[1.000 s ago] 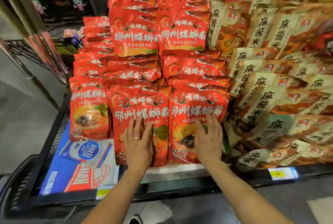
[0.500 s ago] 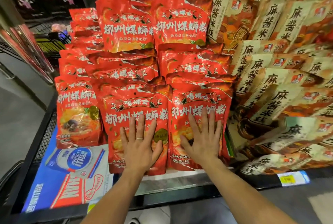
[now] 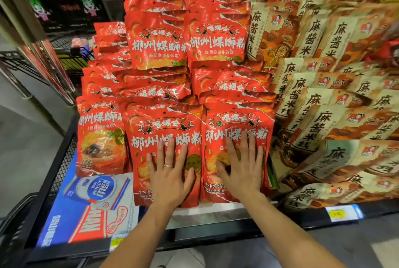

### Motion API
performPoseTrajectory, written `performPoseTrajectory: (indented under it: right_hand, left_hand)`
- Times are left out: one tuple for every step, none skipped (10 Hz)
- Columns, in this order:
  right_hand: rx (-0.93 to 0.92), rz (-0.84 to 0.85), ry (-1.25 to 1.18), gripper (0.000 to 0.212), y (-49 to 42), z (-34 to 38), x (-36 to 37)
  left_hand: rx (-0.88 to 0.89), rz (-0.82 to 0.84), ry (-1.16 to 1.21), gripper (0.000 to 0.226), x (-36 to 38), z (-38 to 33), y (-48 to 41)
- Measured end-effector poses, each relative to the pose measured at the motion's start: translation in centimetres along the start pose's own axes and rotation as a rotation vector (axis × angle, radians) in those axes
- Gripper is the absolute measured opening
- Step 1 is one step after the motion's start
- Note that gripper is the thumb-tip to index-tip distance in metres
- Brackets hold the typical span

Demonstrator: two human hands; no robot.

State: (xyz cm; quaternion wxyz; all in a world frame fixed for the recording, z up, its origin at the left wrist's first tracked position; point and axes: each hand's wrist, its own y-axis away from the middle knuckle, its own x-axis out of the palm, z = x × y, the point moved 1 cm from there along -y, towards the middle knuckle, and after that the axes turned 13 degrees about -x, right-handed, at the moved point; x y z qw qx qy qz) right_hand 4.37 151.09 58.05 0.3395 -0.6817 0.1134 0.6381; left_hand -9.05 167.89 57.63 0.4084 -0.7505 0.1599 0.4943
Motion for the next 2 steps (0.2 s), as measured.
performPoseTrajectory:
  right_hand:
    - [-0.022, -0.022, -0.001, 0.076, 0.06, -0.13, -0.54]
    - [-0.042, -0.034, -0.015, 0.075, 0.08, -0.09, -1.05]
  left_hand:
    - [-0.004, -0.023, 0.01, 0.071, -0.43, 0.08, 0.27]
    - [-0.005, -0.026, 0.041, 0.071, -1.31, -0.25, 0.16]
